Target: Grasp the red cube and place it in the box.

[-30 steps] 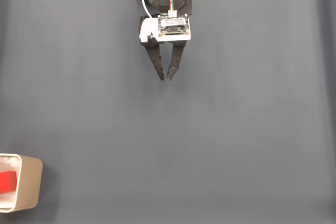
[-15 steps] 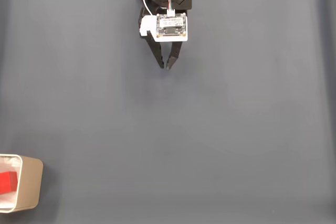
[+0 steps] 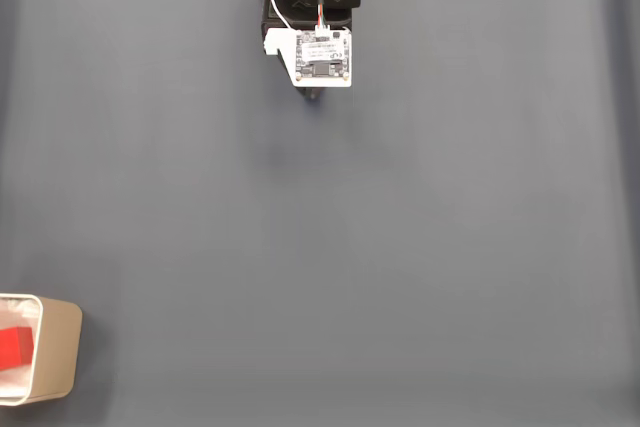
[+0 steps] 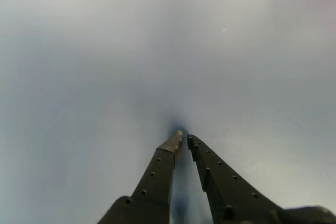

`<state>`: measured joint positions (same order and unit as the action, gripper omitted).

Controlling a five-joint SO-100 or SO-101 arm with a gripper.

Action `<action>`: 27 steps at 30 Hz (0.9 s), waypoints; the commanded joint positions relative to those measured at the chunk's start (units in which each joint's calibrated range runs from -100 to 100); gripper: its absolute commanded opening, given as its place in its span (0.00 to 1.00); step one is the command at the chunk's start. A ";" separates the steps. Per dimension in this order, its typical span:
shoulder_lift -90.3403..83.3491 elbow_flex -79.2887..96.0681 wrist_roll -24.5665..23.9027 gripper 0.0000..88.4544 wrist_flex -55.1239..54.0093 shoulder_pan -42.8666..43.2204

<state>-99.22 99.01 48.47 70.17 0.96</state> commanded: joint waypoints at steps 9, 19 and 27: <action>-0.78 0.81 2.10 0.00 5.32 1.24; -0.78 0.81 0.59 0.00 5.73 0.88; -0.78 0.81 0.59 0.00 5.73 0.88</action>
<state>-100.00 99.01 49.50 74.70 1.71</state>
